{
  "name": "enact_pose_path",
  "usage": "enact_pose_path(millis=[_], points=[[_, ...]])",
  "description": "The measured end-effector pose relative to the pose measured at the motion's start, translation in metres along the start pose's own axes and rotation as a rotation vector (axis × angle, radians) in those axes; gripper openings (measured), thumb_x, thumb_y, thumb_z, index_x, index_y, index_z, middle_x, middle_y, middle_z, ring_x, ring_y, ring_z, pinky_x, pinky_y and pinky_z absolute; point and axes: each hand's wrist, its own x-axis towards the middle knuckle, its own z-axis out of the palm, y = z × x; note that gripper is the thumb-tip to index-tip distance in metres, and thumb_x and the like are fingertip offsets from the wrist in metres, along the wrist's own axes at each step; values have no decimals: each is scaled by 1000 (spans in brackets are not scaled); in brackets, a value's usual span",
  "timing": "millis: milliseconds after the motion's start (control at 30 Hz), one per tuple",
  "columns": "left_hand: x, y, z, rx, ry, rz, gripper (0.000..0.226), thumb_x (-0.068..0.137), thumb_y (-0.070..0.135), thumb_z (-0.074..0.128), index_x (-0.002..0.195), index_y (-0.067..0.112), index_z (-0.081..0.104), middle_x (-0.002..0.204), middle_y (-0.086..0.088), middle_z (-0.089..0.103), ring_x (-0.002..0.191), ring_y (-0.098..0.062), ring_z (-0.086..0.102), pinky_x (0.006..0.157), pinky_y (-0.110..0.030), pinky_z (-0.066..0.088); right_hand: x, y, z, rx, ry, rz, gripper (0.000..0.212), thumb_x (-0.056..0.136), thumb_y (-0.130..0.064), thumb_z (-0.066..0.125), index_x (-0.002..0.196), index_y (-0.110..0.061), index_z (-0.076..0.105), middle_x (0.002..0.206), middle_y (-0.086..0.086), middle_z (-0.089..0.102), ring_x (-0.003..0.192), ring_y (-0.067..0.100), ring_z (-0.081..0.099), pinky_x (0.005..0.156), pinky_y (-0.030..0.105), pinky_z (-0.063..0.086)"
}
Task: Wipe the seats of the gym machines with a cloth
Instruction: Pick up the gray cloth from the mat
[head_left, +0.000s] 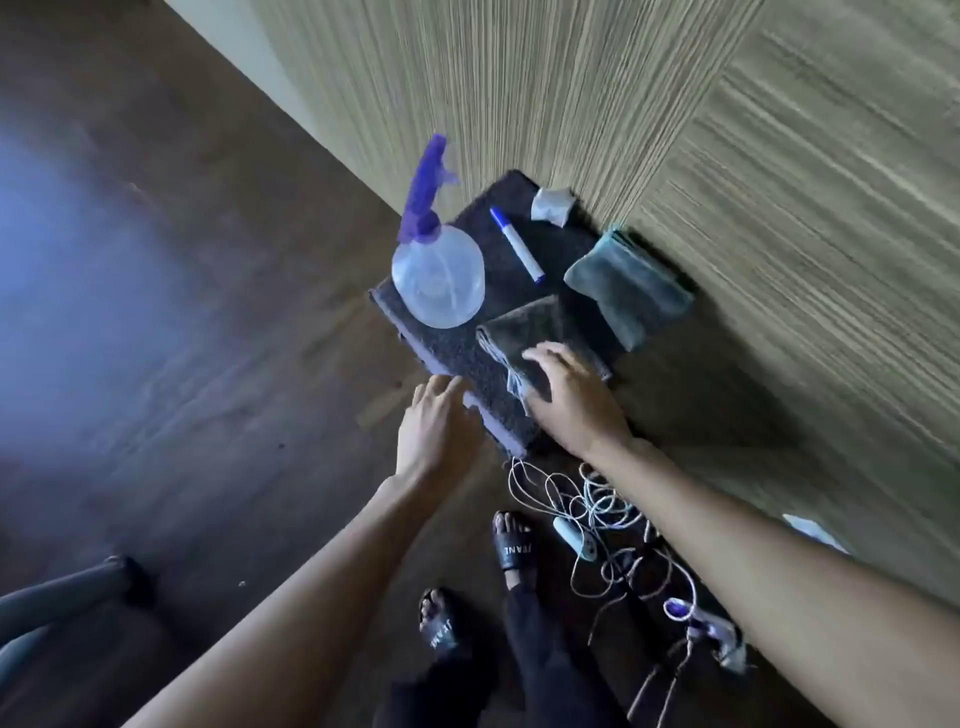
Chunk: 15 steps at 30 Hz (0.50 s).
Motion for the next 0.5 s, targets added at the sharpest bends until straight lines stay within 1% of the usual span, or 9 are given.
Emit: enact_pose_path(millis=[100, 167, 233, 333, 400, 500], points=[[32, -18, 24, 24, 71, 36, 38, 89, 18, 60, 126, 12, 58, 133, -9, 54, 121, -31, 47, 100, -40, 40, 37, 15, 25, -143, 100, -109, 52, 88, -37, 59, 132, -9, 60, 145, 13, 51, 132, 32, 49, 110, 45, 39], [44, -32, 39, 48, 111, 75, 45, 89, 21, 62, 132, 12, 55, 140, -9, 50, 128, -31, 44, 106, -45, 39, 52, 24, 41, -222, 99, -157, 61, 90, -49, 52, 139, -13, 54, 153, 12, 42, 141, 31, 40, 115, 51, 31], [51, -44, 53, 72, 156, 129, 51, 91, 28, 62, 138, 12, 50, 146, -10, 46, 135, -31, 40, 112, -47, 35, 55, 36, 56, -293, 113, -196, 66, 93, -56, 47, 146, -17, 47, 159, 10, 34, 146, 29, 31, 119, 54, 22], [60, -54, 64, 84, 169, 176, 61, 94, 37, 56, 147, 13, 38, 157, -8, 33, 146, -28, 26, 120, -48, 21, 56, 46, 65, -451, 190, -232, 66, 95, -60, 46, 150, -23, 41, 161, 7, 29, 148, 28, 29, 120, 54, 18], [62, -57, 68, 86, 160, 204, 64, 97, 38, 49, 152, 12, 30, 161, -8, 23, 151, -26, 15, 123, -48, 14, 58, 44, 69, -488, 232, -218, 63, 96, -61, 45, 149, -26, 42, 161, 7, 30, 147, 28, 30, 119, 55, 19], [61, -60, 75, 89, 142, 231, 65, 100, 41, 37, 155, 11, 21, 164, -7, 14, 152, -23, 4, 123, -47, 10, 60, 44, 73, -507, 288, -211, 55, 100, -54, 45, 148, -28, 44, 159, 5, 34, 146, 29, 33, 118, 55, 23]])
